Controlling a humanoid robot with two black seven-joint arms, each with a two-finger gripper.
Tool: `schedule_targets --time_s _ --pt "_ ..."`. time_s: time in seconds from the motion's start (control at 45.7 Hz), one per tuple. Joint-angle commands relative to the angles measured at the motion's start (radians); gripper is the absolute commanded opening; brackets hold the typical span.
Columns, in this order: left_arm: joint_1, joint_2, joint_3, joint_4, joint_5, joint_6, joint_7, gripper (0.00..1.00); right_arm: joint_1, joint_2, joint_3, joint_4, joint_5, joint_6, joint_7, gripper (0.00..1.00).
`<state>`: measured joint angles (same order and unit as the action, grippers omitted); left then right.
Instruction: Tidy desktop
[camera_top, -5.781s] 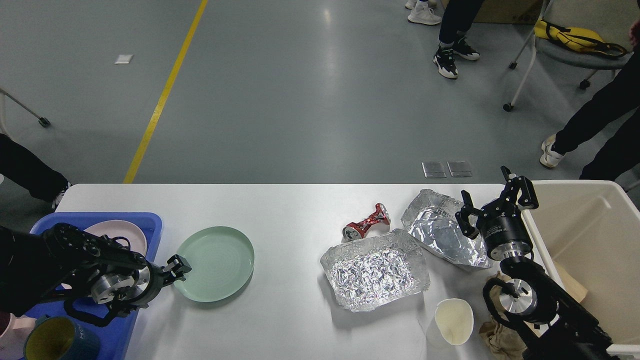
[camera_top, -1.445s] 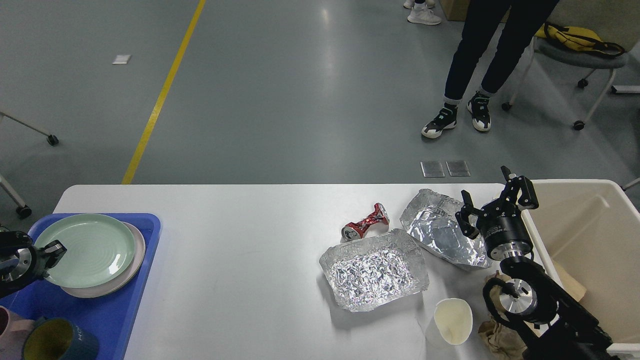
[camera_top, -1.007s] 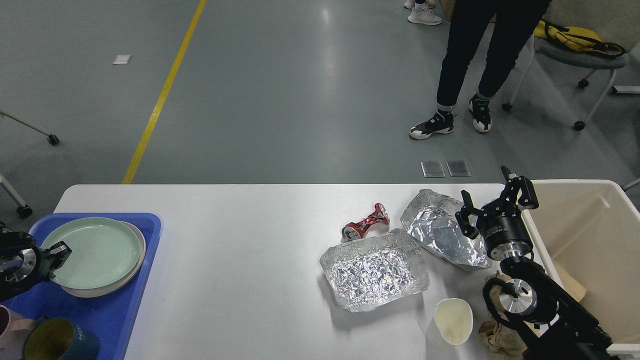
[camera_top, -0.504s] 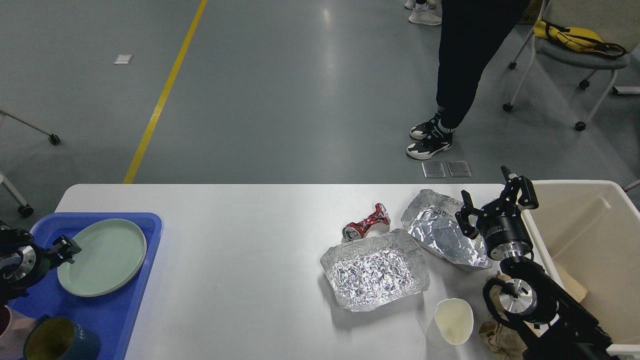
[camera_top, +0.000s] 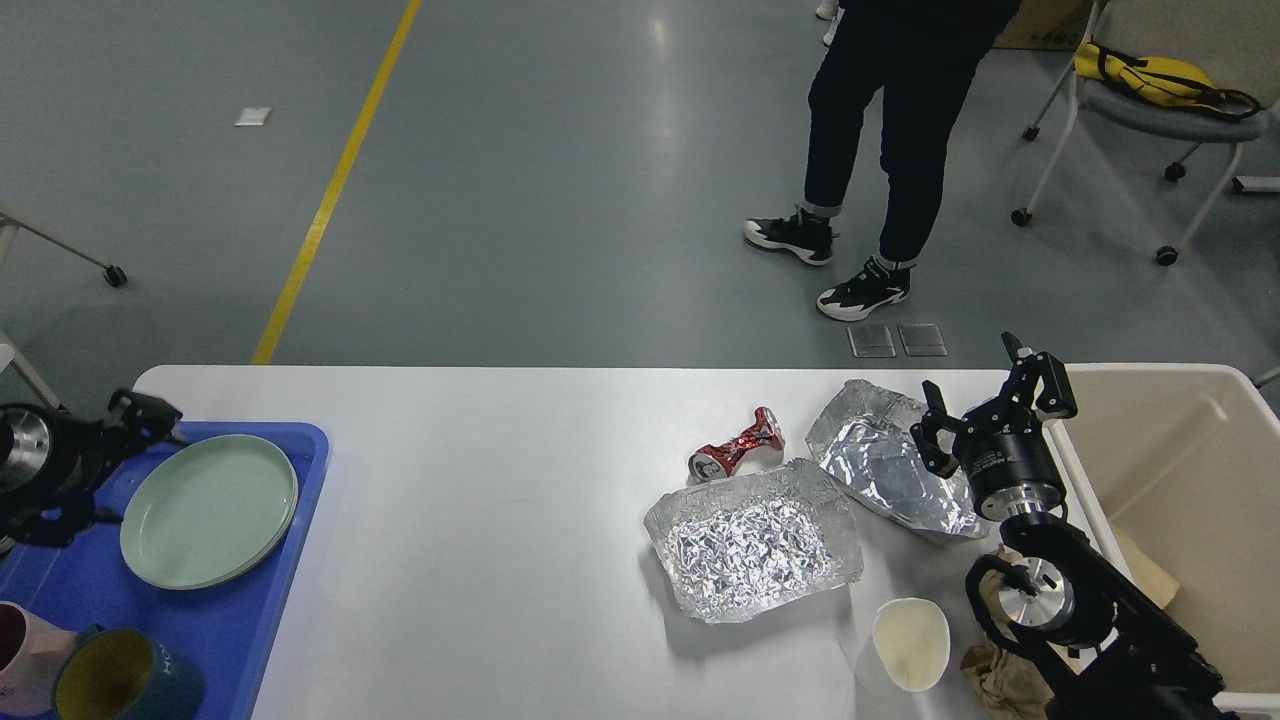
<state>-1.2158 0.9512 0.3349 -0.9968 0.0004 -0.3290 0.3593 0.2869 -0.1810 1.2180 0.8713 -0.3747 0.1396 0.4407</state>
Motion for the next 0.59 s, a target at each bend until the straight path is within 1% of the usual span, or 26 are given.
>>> schedule_targets --time_s 0.0,0.219,0.241,0.285,0.35,0.416,0.569 --pt "0.058 -0.002 -0.203 0.001 -0.005 -0.002 -0.003 0.96 0.0 0.0 0.0 0.0 0.0 0.0 0.0 1.0" --pt "0.191 -0.058 -0.486 0.014 -0.037 0.001 -0.008 0.96 0.0 0.0 0.0 0.0 0.0 0.0 0.001 1.0" --pt "0.223 -0.077 -0.552 0.024 -0.069 0.005 -0.025 0.96 0.0 0.0 0.0 0.0 0.0 0.0 0.001 1.0" --pt "0.249 -0.097 -0.6 0.043 -0.098 0.007 -0.051 0.96 0.0 0.0 0.0 0.0 -0.001 0.0 0.0 1.0" --pt "0.278 -0.138 -0.657 0.092 -0.132 0.007 -0.095 0.96 0.0 0.0 0.0 0.0 -0.001 0.0 0.0 1.0" --pt "0.298 -0.204 -0.7 0.164 -0.154 0.007 -0.14 0.96 0.0 0.0 0.0 0.0 -0.001 0.0 0.0 1.0" --pt "0.354 -0.356 -0.835 0.313 -0.163 0.007 -0.218 0.96 0.0 0.0 0.0 0.0 0.0 0.0 0.001 1.0"
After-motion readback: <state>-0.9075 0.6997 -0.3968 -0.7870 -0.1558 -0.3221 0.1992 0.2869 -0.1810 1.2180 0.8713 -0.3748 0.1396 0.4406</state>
